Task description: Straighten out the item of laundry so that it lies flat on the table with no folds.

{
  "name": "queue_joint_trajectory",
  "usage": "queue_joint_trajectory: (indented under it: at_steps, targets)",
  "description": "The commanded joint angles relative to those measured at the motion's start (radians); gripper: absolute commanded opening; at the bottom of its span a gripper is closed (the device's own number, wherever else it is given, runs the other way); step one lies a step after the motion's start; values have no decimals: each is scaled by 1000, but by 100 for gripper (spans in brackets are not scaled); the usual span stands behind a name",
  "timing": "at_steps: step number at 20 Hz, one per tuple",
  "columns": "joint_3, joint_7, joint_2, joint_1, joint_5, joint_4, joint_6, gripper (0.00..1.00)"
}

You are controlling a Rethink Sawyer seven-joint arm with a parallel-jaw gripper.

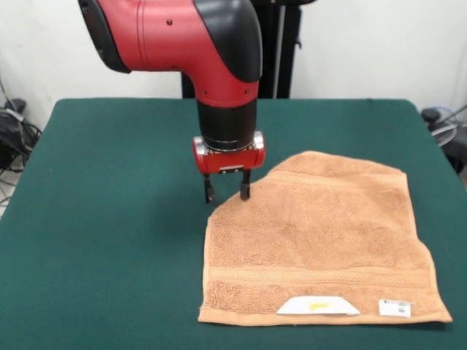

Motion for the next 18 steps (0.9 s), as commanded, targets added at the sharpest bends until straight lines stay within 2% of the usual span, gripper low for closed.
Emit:
queue_joint_trajectory:
  at_steps: [1, 7, 12, 18]
  targets:
    - [-35, 232, 70, 16, 27, 81, -120, 100]
    - [-25, 234, 93, 7, 38, 81, -160, 100]
    - [20, 180, 99, -38, 22, 97, -182, 100]
    - [-17, 222, 89, -17, 52, 115, -193, 100]
